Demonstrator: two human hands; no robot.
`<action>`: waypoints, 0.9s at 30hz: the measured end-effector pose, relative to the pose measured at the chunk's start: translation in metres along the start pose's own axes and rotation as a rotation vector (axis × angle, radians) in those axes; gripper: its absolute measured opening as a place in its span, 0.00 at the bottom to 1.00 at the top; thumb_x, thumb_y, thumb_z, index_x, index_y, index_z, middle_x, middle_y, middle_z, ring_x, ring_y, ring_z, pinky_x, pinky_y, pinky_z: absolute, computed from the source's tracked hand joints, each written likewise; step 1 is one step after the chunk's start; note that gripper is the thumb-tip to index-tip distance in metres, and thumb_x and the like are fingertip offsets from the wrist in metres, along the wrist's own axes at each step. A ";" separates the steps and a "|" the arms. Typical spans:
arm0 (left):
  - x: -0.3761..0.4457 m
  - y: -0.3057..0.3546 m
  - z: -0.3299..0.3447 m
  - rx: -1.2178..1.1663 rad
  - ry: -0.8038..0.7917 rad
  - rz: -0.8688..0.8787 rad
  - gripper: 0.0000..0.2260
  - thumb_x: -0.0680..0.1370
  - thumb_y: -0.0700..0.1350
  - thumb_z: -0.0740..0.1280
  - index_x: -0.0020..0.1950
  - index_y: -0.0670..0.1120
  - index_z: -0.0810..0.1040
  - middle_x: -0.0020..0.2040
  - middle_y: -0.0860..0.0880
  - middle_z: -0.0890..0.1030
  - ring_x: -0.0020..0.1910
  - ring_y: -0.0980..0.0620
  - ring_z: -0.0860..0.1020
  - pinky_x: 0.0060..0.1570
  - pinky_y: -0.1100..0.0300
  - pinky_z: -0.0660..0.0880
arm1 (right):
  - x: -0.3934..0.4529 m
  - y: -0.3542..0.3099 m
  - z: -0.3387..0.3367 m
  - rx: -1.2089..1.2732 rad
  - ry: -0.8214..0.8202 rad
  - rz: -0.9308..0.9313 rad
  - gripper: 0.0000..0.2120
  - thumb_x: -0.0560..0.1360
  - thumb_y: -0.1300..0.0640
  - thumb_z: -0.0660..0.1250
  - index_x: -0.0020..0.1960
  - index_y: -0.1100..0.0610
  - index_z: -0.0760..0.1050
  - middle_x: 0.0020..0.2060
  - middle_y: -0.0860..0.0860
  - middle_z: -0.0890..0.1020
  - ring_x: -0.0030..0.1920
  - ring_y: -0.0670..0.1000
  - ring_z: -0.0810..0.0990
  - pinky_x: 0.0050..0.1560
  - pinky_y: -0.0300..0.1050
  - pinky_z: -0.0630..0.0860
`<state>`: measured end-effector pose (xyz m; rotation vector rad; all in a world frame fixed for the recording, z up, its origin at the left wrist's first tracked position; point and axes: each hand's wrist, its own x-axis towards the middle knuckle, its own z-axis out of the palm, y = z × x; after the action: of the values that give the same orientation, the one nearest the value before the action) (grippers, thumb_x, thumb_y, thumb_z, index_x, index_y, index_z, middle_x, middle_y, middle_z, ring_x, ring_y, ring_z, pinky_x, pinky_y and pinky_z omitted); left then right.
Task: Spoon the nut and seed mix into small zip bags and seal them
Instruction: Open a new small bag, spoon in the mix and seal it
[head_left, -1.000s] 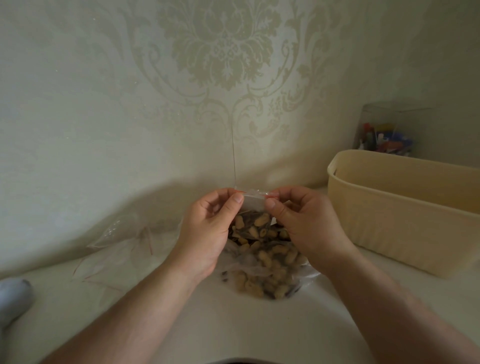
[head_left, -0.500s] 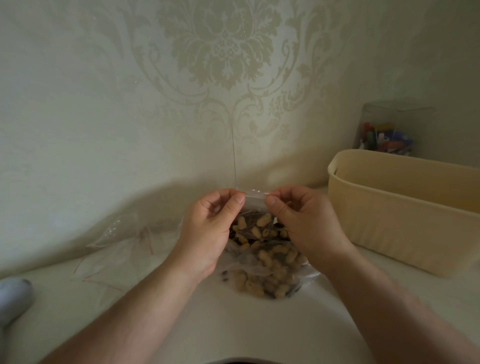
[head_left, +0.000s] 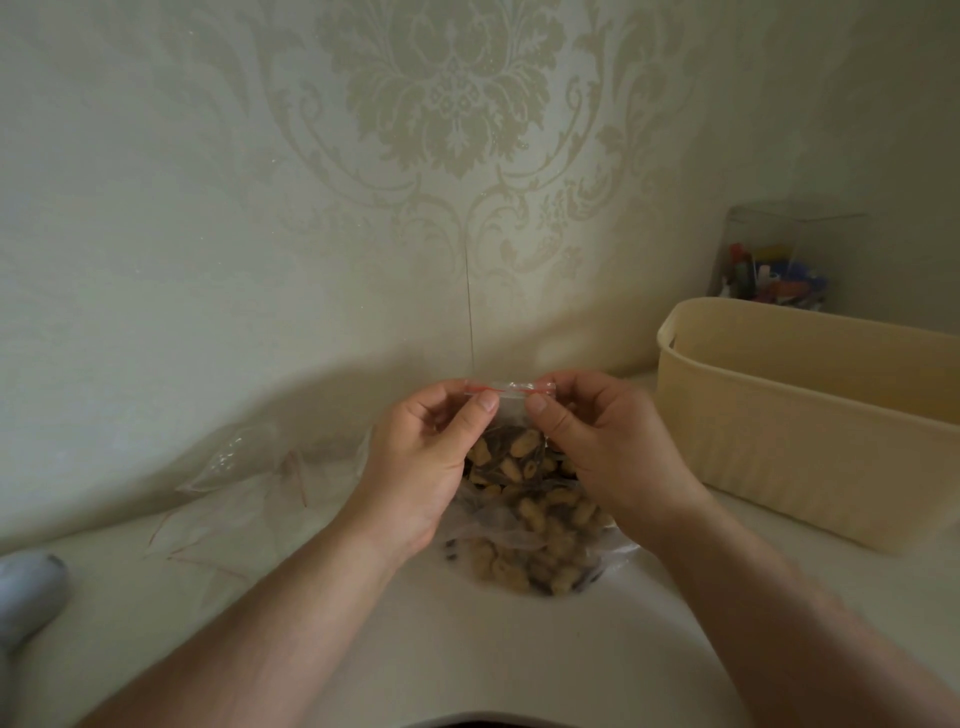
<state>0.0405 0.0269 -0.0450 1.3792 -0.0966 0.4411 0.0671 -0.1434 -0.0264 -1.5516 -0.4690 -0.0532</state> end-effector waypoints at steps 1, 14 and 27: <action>0.000 0.000 0.000 0.012 -0.003 0.008 0.05 0.73 0.47 0.75 0.47 0.49 0.87 0.44 0.49 0.86 0.47 0.53 0.83 0.58 0.55 0.79 | 0.000 0.000 0.000 0.002 -0.006 0.003 0.09 0.80 0.58 0.72 0.45 0.47 0.85 0.36 0.49 0.85 0.38 0.48 0.80 0.42 0.45 0.80; 0.000 -0.001 0.002 0.101 -0.018 0.022 0.12 0.77 0.50 0.73 0.53 0.42 0.85 0.52 0.30 0.82 0.49 0.40 0.79 0.61 0.31 0.75 | 0.000 0.004 0.003 0.007 0.016 -0.018 0.09 0.80 0.59 0.72 0.43 0.49 0.84 0.35 0.49 0.86 0.36 0.45 0.83 0.39 0.41 0.80; -0.003 0.000 0.006 0.106 -0.070 0.036 0.05 0.77 0.48 0.72 0.47 0.50 0.87 0.48 0.46 0.88 0.50 0.50 0.85 0.58 0.50 0.81 | 0.000 0.005 0.004 0.026 -0.013 0.010 0.03 0.78 0.58 0.75 0.49 0.50 0.83 0.44 0.52 0.89 0.48 0.54 0.88 0.49 0.45 0.83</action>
<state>0.0387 0.0198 -0.0451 1.4989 -0.1570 0.4330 0.0676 -0.1390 -0.0319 -1.5293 -0.4707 -0.0287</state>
